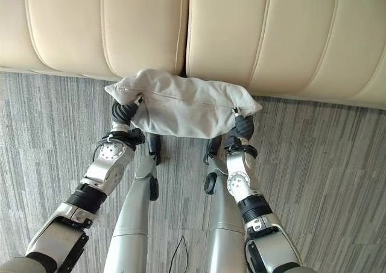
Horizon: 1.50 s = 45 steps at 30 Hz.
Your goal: Pick up all the scattered cushions and arrange them neatly on the sofa.
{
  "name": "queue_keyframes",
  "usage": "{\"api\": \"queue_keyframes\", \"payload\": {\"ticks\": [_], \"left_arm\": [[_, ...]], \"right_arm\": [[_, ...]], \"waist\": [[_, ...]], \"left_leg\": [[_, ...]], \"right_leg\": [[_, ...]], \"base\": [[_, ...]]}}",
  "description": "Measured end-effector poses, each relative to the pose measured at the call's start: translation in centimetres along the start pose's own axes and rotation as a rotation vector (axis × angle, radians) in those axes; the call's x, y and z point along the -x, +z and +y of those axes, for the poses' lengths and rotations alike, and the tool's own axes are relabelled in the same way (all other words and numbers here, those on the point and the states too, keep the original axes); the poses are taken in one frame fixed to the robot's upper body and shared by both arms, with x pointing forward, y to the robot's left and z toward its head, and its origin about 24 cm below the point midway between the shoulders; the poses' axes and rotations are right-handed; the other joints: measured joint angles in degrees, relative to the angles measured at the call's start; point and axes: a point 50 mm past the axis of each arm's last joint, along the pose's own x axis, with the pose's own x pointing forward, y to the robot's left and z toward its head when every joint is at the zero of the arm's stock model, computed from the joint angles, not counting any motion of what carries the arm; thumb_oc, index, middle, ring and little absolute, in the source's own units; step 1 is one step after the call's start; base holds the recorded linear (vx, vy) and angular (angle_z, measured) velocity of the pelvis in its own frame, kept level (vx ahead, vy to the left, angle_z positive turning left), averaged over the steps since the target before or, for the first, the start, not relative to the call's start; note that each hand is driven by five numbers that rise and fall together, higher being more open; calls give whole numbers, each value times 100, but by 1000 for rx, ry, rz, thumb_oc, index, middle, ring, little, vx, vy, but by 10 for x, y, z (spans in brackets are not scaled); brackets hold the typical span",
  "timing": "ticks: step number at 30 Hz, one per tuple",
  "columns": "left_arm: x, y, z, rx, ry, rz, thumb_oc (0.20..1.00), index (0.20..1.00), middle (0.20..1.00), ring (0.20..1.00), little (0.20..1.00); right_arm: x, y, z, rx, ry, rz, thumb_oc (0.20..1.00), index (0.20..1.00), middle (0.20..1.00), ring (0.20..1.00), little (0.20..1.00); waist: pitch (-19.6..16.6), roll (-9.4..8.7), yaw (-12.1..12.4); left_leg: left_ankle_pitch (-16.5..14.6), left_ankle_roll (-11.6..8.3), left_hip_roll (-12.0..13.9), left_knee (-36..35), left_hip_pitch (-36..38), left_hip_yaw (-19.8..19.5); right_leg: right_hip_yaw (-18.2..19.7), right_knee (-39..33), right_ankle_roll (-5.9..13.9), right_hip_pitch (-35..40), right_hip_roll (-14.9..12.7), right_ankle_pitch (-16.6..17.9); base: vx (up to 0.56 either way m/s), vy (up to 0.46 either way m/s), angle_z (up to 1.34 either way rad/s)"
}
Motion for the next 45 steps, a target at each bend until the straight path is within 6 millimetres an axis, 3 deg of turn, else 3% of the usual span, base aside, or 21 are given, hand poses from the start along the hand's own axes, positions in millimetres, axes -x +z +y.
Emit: {"api": "queue_keyframes", "payload": {"ticks": [2,4,7,12,19,25,27,29,31,33,35,39,40,41,42,43,44,45], "left_arm": [[11,-16,8,-8,21,53,200,200,200,200,200],[30,-37,18,-25,40,121,200,200,200,200,200],[43,-42,21,-13,37,137,200,200,200,200,200],[83,-69,34,-32,46,251,200,200,200,200,200],[102,-79,45,-45,28,321,200,200,200,200,200],[126,-90,49,10,50,401,200,200,200,200,200],[131,-93,50,20,60,418,200,200,200,200,200],[134,-94,56,41,91,432,200,200,200,200,200],[132,-95,58,36,99,432,200,200,200,200,200],[133,-98,55,46,101,442,200,200,200,200,200],[134,-99,52,58,104,447,200,200,200,200,200],[130,-103,47,59,91,472,200,200,200,200,200],[129,-103,45,60,89,476,200,200,200,200,200],[130,-104,43,70,91,482,200,200,200,200,200],[130,-104,40,82,90,484,200,200,200,200,200],[128,-103,40,78,87,481,200,200,200,200,200],[129,-101,45,63,85,474,200,200,200,200,200],[131,-99,52,35,83,471,200,200,200,200,200]], "right_arm": [[11,-10,-8,73,-8,51,200,200,200,200,200],[31,-22,-24,197,-27,123,200,200,200,200,200],[43,-29,-36,271,-54,171,200,200,200,200,200],[82,-49,-59,367,-101,320,200,200,200,200,200],[92,-46,-67,446,-100,366,200,200,200,200,200],[105,-44,-73,528,-92,381,200,200,200,200,200],[109,-48,-72,535,-88,396,200,200,200,200,200],[110,-52,-69,533,-73,407,200,200,200,200,200],[110,-52,-68,533,-72,408,200,200,200,200,200],[110,-51,-69,538,-80,404,200,200,200,200,200],[108,-49,-69,547,-80,396,200,200,200,200,200],[106,-43,-75,582,-84,391,200,200,200,200,200],[106,-42,-75,586,-87,390,200,200,200,200,200],[105,-39,-76,599,-87,383,200,200,200,200,200],[104,-35,-77,614,-88,373,200,200,200,200,200],[104,-36,-76,614,-92,373,200,200,200,200,200],[105,-39,-75,611,-95,382,200,200,200,200,200],[109,-44,-73,593,-100,394,200,200,200,200,200]], "waist": [[0,-1,-30],[-9,-8,-16],[-98,-28,-33],[-157,-24,-7],[-414,-11,-15],[-995,6,-57],[-1015,-22,-27],[-1009,-42,31],[-987,-157,63],[-966,-154,187],[-966,-157,212],[-939,-63,193],[-930,-38,193],[-927,89,233],[-898,248,320],[-890,266,367],[-885,224,383],[-926,-72,345]], "left_leg": [[0,0,14,-255,573,4],[58,-5,-4,-813,1602,12],[57,-75,27,-1267,2272,14],[146,-14,162,-1913,3808,17],[110,-47,189,-2369,4938,79],[92,-135,299,-2392,5319,75],[77,-168,359,-2334,5366,115],[-1,-307,470,-1713,5084,121],[-3,-337,406,-457,4356,-72],[-29,-401,392,301,3908,-318],[-314,-374,318,-102,3852,-280],[-287,-405,85,-2017,4007,-141],[-296,-409,90,-2085,3999,-83],[-516,-461,176,-2050,4020,8],[-418,-435,281,-2142,4030,56],[-385,-450,324,-2159,4002,205],[-379,-475,288,-2179,4051,205],[-405,-529,75,-2117,4105,294]], "right_leg": [[10,-207,27,528,18,12],[-17,-614,123,1476,40,0],[-28,-952,296,2089,125,-62],[-202,-2008,302,3826,354,155],[-232,-3062,304,5214,523,488],[-145,-3107,301,5620,633,380],[-58,-3107,292,5685,708,315],[16,-3087,143,5658,833,167],[61,-2994,37,5595,795,98],[79,-2959,-70,5605,808,72],[65,-3011,-81,5573,760,63],[69,-3139,-80,5456,733,64],[107,-3141,-77,5412,735,65],[182,-3143,-30,5386,811,71],[226,-3054,93,5356,923,57],[343,-2608,166,5152,941,-169],[313,-1888,61,5011,898,-485],[482,-1951,67,5140,687,-784]], "base": [[-42,-16,-7],[31,-35,-6],[117,-50,-5],[178,-46,-5],[147,-49,-4],[148,-124,1],[40,-162,-13],[21,-177,-9],[45,-57,22],[147,-12,1],[217,52,-4],[235,96,4],[162,74,-20],[295,159,-38],[312,171,-42],[399,219,-20],[239,142,8],[212,140,20]]}}
